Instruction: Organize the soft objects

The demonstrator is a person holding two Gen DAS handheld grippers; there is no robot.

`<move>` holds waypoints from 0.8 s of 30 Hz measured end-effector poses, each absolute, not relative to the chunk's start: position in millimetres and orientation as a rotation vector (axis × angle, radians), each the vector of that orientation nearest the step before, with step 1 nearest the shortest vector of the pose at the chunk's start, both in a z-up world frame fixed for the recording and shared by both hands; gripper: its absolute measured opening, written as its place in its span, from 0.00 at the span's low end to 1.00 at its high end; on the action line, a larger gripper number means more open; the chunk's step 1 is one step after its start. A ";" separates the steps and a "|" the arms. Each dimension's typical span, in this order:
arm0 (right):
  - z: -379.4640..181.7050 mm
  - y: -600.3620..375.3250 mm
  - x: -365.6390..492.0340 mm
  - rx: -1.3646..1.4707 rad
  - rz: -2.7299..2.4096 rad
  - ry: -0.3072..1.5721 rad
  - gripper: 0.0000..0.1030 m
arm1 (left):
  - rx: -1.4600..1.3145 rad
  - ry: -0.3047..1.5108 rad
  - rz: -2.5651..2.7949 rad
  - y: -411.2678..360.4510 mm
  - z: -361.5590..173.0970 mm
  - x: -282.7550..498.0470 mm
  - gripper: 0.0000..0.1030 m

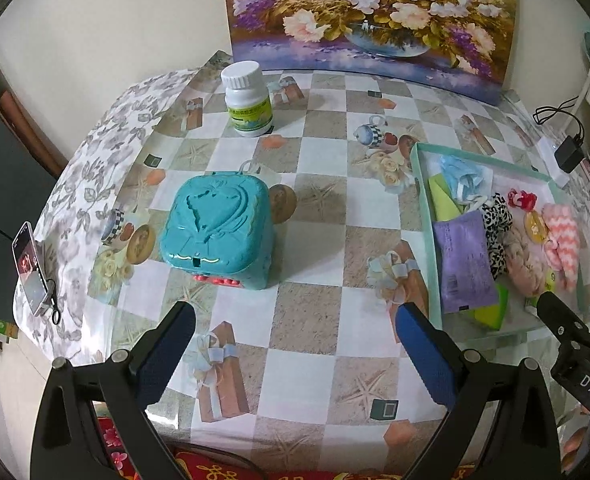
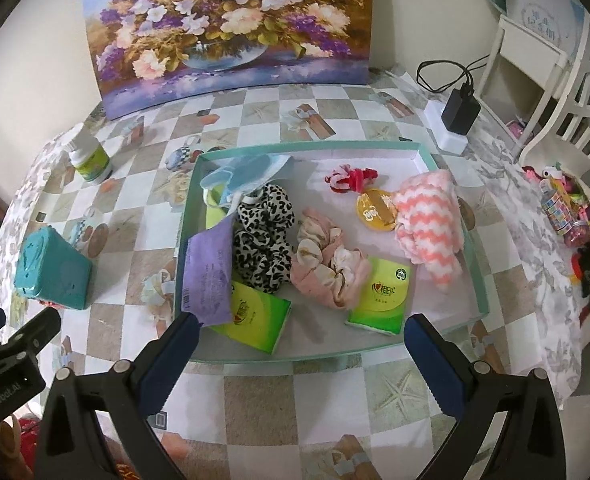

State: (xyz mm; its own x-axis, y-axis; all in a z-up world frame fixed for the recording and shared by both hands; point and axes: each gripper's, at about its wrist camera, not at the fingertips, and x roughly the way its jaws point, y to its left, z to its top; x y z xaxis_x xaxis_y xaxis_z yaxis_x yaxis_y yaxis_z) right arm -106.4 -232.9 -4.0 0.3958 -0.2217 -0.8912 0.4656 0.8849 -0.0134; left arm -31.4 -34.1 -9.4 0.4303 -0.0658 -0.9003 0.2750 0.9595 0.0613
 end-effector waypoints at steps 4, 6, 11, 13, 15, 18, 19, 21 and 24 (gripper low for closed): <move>-3.1 -233.3 -107.6 0.257 -0.444 1.076 1.00 | 0.205 1.108 -0.219 -33.1 -8.8 -31.0 0.97; -3.3 -233.1 -107.3 0.254 -0.441 1.081 1.00 | 0.205 1.110 -0.221 -33.2 -9.2 -30.6 0.97; -4.6 -231.2 -105.8 0.253 -0.430 1.087 1.00 | 0.207 1.110 -0.225 -33.8 -9.0 -30.4 0.97; -5.7 -231.6 -105.3 0.256 -0.428 1.091 1.00 | 0.206 1.111 -0.230 -33.8 -9.1 -29.7 0.97; -6.7 -231.9 -104.7 0.259 -0.425 1.095 1.00 | 0.204 1.115 -0.238 -34.0 -10.1 -29.2 0.97; -7.8 -232.4 -103.8 0.257 -0.424 1.098 1.00 | 0.205 1.122 -0.246 -34.5 -11.6 -28.2 0.97; -7.8 -232.4 -103.8 0.257 -0.424 1.098 1.00 | 0.206 1.123 -0.246 -34.9 -11.7 -28.1 0.97; -8.5 -232.5 -103.3 0.256 -0.423 1.099 1.00 | 0.206 1.122 -0.245 -35.2 -11.6 -27.9 0.97; -9.6 -234.0 -103.1 0.258 -0.421 1.103 1.00 | 0.210 1.119 -0.241 -35.5 -11.5 -27.9 0.97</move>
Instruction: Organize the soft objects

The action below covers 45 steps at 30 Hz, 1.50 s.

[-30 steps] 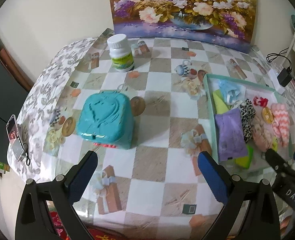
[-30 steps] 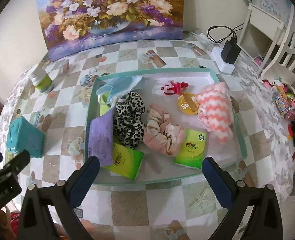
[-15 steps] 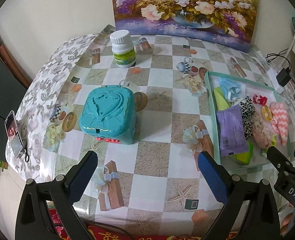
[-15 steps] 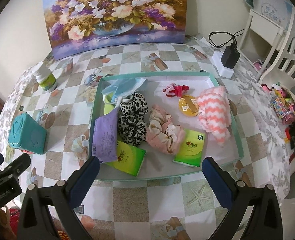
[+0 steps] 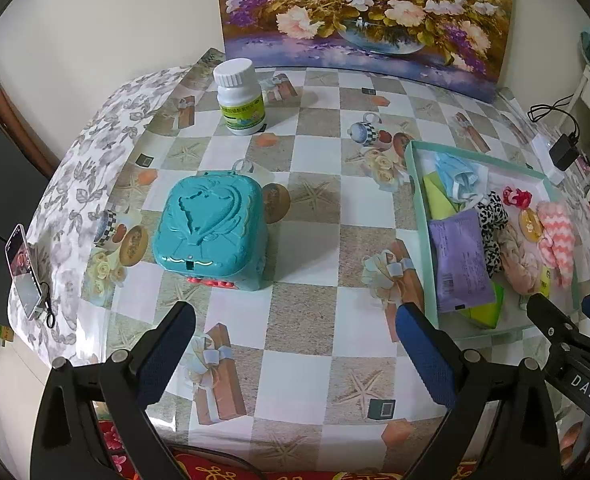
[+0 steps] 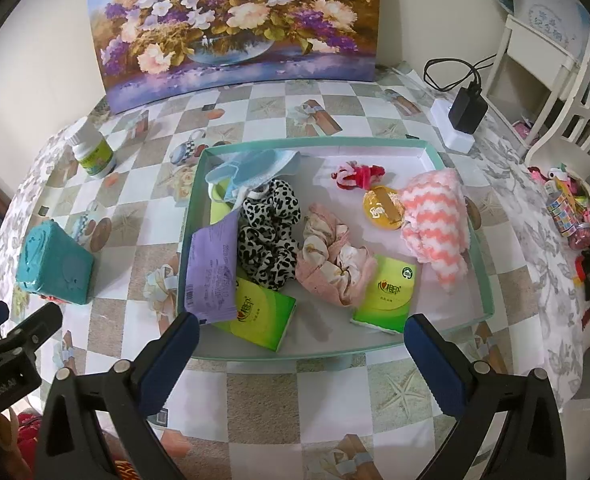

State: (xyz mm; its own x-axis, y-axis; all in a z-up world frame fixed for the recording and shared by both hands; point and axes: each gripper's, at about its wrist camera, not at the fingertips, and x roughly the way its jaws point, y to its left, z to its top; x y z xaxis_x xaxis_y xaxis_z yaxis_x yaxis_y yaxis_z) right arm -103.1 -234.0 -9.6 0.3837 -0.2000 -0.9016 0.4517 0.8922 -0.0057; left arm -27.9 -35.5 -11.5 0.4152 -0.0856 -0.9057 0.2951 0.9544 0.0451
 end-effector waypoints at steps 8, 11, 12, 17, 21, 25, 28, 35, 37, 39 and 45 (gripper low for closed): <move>-11.0 -236.1 -103.3 0.260 -0.428 1.103 1.00 | 0.216 1.119 -0.235 -34.5 -11.5 -27.4 0.97; -11.0 -236.2 -103.4 0.257 -0.432 1.104 1.00 | 0.216 1.118 -0.236 -34.4 -11.5 -27.3 0.97; -10.6 -236.3 -103.6 0.256 -0.432 1.104 1.00 | 0.216 1.118 -0.236 -34.4 -11.6 -27.2 0.97; -10.7 -235.9 -103.6 0.257 -0.433 1.105 1.00 | 0.215 1.119 -0.235 -34.5 -11.7 -27.1 0.97; -11.3 -235.6 -103.2 0.256 -0.434 1.105 1.00 | 0.215 1.118 -0.236 -34.6 -11.7 -27.2 0.97; -11.6 -235.0 -103.0 0.256 -0.434 1.105 1.00 | 0.216 1.119 -0.236 -34.7 -11.8 -27.1 0.97; -11.5 -235.0 -103.0 0.253 -0.434 1.106 1.00 | 0.216 1.119 -0.236 -34.8 -11.7 -27.2 0.97; -11.8 -234.3 -102.7 0.254 -0.434 1.107 1.00 | 0.216 1.119 -0.234 -34.9 -11.4 -27.3 0.97; -11.8 -233.8 -102.3 0.254 -0.435 1.106 1.00 | 0.216 1.119 -0.235 -35.0 -11.5 -27.2 0.97; -12.1 -234.2 -102.4 0.254 -0.435 1.107 1.00 | 0.216 1.119 -0.234 -35.0 -11.5 -27.2 0.97; -12.3 -234.0 -102.3 0.253 -0.435 1.107 1.00 | 0.217 1.120 -0.235 -35.2 -11.8 -27.1 0.97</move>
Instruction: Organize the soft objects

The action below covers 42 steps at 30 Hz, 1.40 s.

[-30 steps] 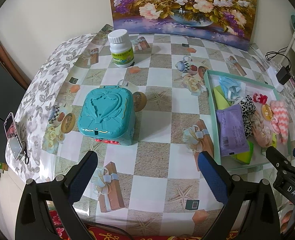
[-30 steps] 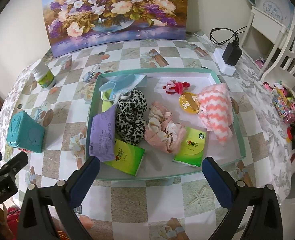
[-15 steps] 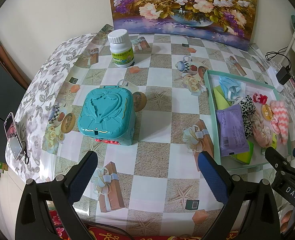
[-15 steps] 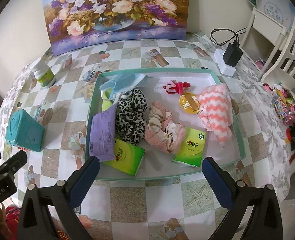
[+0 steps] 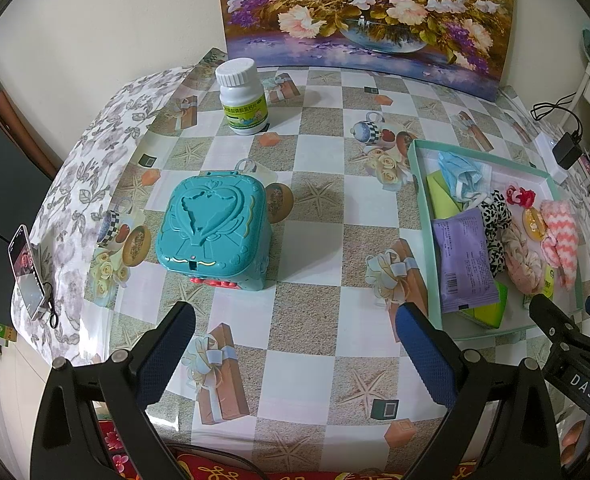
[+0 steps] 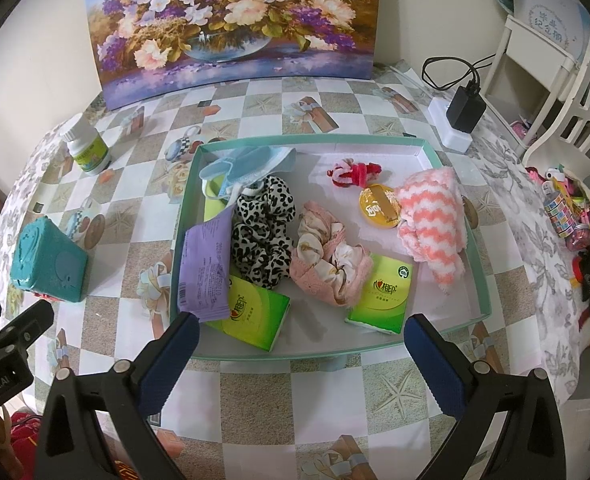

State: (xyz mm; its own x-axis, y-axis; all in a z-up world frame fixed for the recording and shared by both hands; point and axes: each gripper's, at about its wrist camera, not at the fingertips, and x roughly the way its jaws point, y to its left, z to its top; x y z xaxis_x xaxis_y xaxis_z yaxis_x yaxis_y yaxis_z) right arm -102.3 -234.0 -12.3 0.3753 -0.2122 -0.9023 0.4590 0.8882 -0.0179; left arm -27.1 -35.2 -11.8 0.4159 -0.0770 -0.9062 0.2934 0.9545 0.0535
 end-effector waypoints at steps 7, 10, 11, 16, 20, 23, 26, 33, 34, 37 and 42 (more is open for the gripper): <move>-13.5 -233.0 -102.2 0.250 -0.435 1.110 1.00 | 0.216 1.120 -0.234 -35.5 -11.8 -27.1 0.97; -13.3 -233.1 -101.8 0.251 -0.435 1.110 1.00 | 0.217 1.120 -0.235 -35.4 -11.7 -27.0 0.97; -13.6 -233.1 -102.2 0.251 -0.436 1.111 1.00 | 0.216 1.120 -0.235 -35.4 -11.7 -27.0 0.97; -13.7 -232.7 -101.6 0.250 -0.435 1.111 1.00 | 0.216 1.120 -0.234 -35.7 -11.4 -26.7 0.97; -13.8 -232.8 -101.6 0.250 -0.436 1.111 1.00 | 0.216 1.120 -0.234 -35.6 -11.3 -26.4 0.97; -13.8 -232.7 -101.6 0.249 -0.436 1.112 1.00 | 0.216 1.120 -0.235 -35.6 -11.0 -26.1 0.97; -14.0 -232.7 -101.6 0.250 -0.436 1.112 1.00 | 0.216 1.121 -0.234 -36.1 -10.8 -25.6 0.97; -14.6 -233.1 -102.4 0.254 -0.439 1.113 1.00 | 0.211 1.123 -0.232 -33.6 -12.0 -26.5 0.97; -15.7 -233.3 -101.9 0.253 -0.438 1.114 1.00 | 0.211 1.123 -0.232 -33.1 -12.5 -26.1 0.97; -15.4 -233.8 -101.6 0.251 -0.437 1.114 1.00 | 0.211 1.123 -0.233 -32.6 -12.5 -26.4 0.97; -16.1 -234.3 -102.2 0.249 -0.437 1.116 1.00 | 0.210 1.121 -0.232 -32.4 -12.3 -26.1 0.97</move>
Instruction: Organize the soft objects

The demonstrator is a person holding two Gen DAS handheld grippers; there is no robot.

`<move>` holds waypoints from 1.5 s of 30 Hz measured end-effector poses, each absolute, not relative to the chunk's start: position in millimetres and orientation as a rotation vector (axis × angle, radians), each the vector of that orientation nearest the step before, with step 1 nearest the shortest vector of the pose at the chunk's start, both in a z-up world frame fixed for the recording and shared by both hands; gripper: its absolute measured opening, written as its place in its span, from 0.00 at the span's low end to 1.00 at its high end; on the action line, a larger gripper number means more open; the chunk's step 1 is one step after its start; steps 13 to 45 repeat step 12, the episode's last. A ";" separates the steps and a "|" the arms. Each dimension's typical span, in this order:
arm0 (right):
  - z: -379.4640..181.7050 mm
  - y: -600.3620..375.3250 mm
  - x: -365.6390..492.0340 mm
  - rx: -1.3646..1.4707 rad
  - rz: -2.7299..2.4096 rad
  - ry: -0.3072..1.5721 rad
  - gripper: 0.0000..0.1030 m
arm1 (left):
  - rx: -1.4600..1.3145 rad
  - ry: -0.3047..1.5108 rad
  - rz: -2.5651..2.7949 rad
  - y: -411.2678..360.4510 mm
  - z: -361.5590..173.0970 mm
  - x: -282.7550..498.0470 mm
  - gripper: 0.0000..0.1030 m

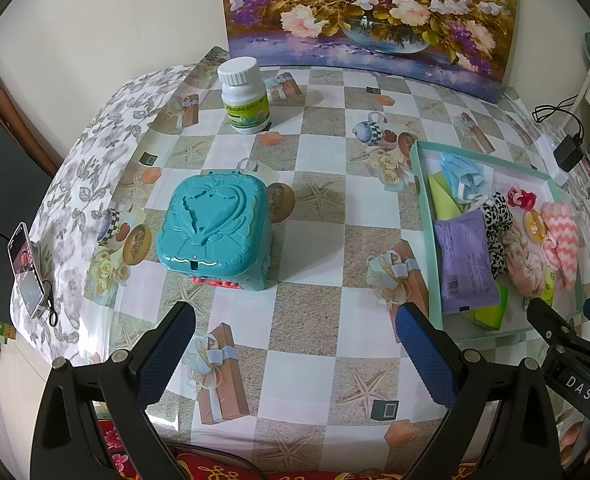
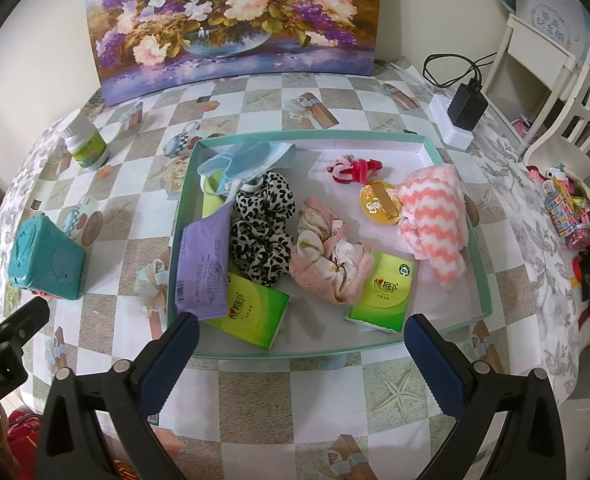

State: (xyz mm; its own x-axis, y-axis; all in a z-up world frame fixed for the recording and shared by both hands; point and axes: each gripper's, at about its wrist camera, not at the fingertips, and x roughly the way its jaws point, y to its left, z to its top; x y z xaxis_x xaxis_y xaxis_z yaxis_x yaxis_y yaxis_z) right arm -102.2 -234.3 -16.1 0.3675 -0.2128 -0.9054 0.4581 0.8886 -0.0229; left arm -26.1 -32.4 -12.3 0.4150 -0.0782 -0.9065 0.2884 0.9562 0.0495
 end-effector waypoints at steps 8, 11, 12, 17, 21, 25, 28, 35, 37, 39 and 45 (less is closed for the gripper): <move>-15.3 -233.4 -100.8 0.250 -0.437 1.116 1.00 | 0.202 1.110 -0.238 -33.1 -8.6 -27.4 0.97; -15.5 -233.3 -101.2 0.251 -0.438 1.116 1.00 | 0.201 1.112 -0.239 -33.8 -8.5 -27.2 0.97; -15.4 -233.3 -101.1 0.251 -0.438 1.116 1.00 | 0.199 1.114 -0.241 -33.5 -8.5 -27.5 0.97; -15.4 -233.3 -101.1 0.251 -0.438 1.116 1.00 | 0.199 1.114 -0.241 -33.5 -8.5 -27.5 0.97; -15.4 -233.3 -101.1 0.251 -0.438 1.116 1.00 | 0.199 1.114 -0.241 -33.5 -8.5 -27.5 0.97; -15.4 -233.3 -101.1 0.251 -0.438 1.116 1.00 | 0.199 1.114 -0.241 -33.5 -8.5 -27.5 0.97; -15.4 -233.3 -101.1 0.251 -0.438 1.116 1.00 | 0.199 1.114 -0.241 -33.5 -8.5 -27.5 0.97; -15.4 -233.3 -101.1 0.251 -0.438 1.116 1.00 | 0.199 1.114 -0.241 -33.5 -8.5 -27.5 0.97; -15.4 -233.3 -101.1 0.251 -0.438 1.116 1.00 | 0.199 1.114 -0.241 -33.5 -8.5 -27.5 0.97; -15.4 -233.3 -101.1 0.251 -0.438 1.116 1.00 | 0.199 1.114 -0.241 -33.5 -8.5 -27.5 0.97; -15.4 -233.3 -101.1 0.251 -0.438 1.116 1.00 | 0.199 1.114 -0.241 -33.5 -8.5 -27.5 0.97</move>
